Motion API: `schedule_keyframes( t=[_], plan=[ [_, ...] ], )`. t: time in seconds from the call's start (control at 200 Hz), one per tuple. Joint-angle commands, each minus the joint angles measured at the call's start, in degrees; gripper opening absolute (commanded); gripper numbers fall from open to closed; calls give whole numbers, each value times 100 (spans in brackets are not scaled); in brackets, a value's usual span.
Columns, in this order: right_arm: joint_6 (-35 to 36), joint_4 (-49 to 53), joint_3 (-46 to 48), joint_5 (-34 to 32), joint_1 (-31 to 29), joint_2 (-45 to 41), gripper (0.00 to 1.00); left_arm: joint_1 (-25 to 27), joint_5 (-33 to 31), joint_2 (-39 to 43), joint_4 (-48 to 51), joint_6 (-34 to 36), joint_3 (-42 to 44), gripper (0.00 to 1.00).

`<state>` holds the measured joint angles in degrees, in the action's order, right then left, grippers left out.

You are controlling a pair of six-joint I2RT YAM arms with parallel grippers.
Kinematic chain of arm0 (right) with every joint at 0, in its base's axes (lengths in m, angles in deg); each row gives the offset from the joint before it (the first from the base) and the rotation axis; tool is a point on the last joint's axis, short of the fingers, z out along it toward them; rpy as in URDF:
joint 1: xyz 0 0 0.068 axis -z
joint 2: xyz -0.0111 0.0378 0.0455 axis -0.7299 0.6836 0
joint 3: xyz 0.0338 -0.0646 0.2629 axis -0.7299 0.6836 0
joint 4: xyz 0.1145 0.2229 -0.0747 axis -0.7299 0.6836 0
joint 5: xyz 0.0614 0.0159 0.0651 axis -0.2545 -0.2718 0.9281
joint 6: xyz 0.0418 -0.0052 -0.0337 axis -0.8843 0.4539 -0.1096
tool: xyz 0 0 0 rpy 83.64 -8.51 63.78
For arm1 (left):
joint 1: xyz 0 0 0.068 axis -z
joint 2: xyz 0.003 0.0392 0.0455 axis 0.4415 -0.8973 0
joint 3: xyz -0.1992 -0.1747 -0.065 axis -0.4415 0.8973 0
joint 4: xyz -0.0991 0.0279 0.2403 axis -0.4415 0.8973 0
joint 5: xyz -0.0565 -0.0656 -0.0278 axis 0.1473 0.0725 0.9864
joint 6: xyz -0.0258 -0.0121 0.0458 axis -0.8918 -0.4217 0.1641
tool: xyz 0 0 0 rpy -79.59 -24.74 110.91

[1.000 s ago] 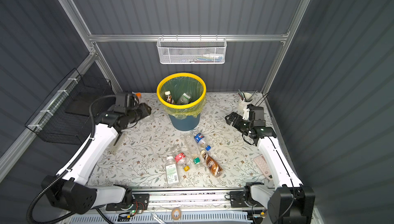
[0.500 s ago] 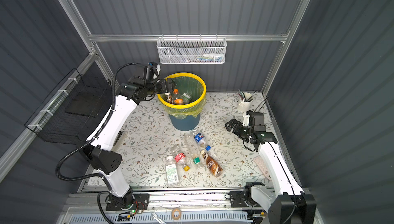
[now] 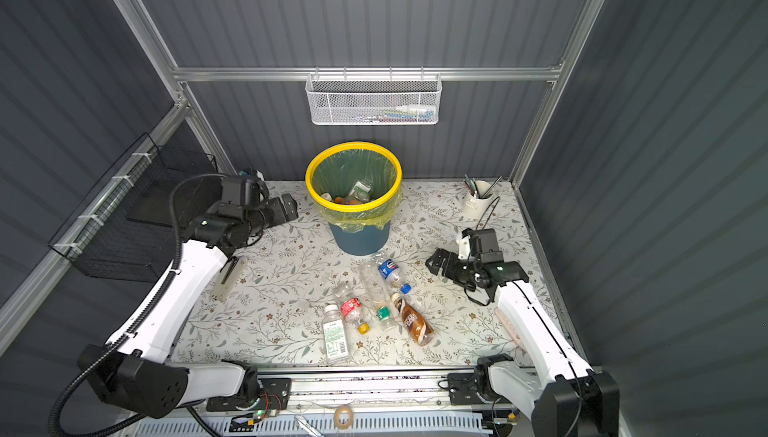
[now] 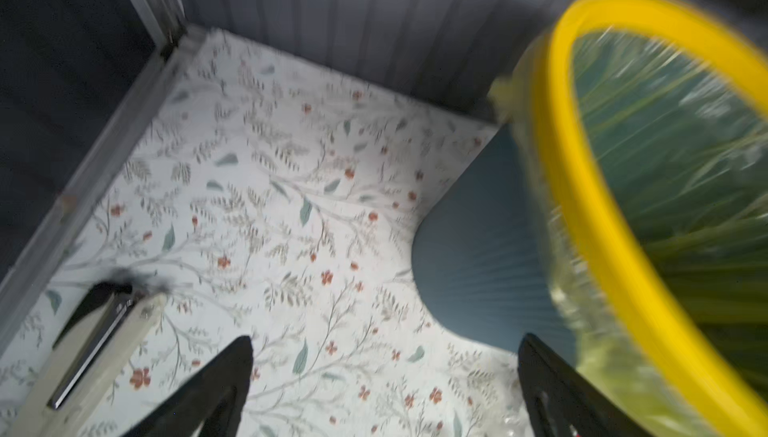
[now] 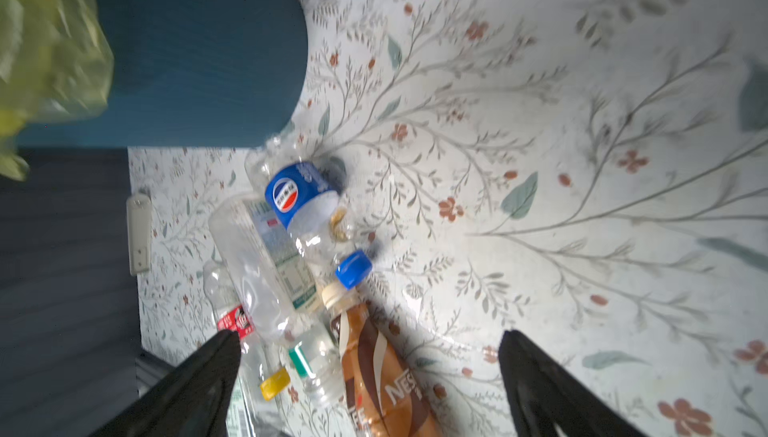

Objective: Throw the plastic bottles in the bin
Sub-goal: 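Draw the left arm back while the right gripper reaches to the second brown bottle, then grasp the second brown Nescafe bottle with the right gripper and lift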

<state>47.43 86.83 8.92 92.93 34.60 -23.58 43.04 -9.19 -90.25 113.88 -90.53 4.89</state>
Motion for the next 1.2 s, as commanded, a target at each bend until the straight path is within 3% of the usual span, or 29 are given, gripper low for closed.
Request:
schedule_keyframes(
  t=[0.0, 0.265, 0.5, 0.695, 0.8, 0.986, 1.196],
  plan=[
    [-36, 387, 209, -412, -569, -22, 98, 30, 96, 131, 51, -301, 567, 99],
    [-442, 508, 588, -780, -1942, 252, 97, 30, 108, 350, -238, -676, 1423, 100],
    [-337, 627, 432, -1055, -2611, 1182, 94, 30, 205, 262, -320, -735, 1515, 100],
    [-163, 695, 209, -1261, -2772, 1806, 84, 30, 111, 301, -271, -725, 1553, 99],
    [-138, 717, 229, -1341, -2773, 1849, 71, 30, 54, 331, -205, -690, 1546, 100],
    [-216, 698, 513, -1374, -2773, 1426, 53, 30, -22, 334, -166, -660, 1574, 100],
    [-517, 632, 847, -1538, -2596, 346, 50, 30, 30, 262, -200, -690, 1641, 99]
  ],
)
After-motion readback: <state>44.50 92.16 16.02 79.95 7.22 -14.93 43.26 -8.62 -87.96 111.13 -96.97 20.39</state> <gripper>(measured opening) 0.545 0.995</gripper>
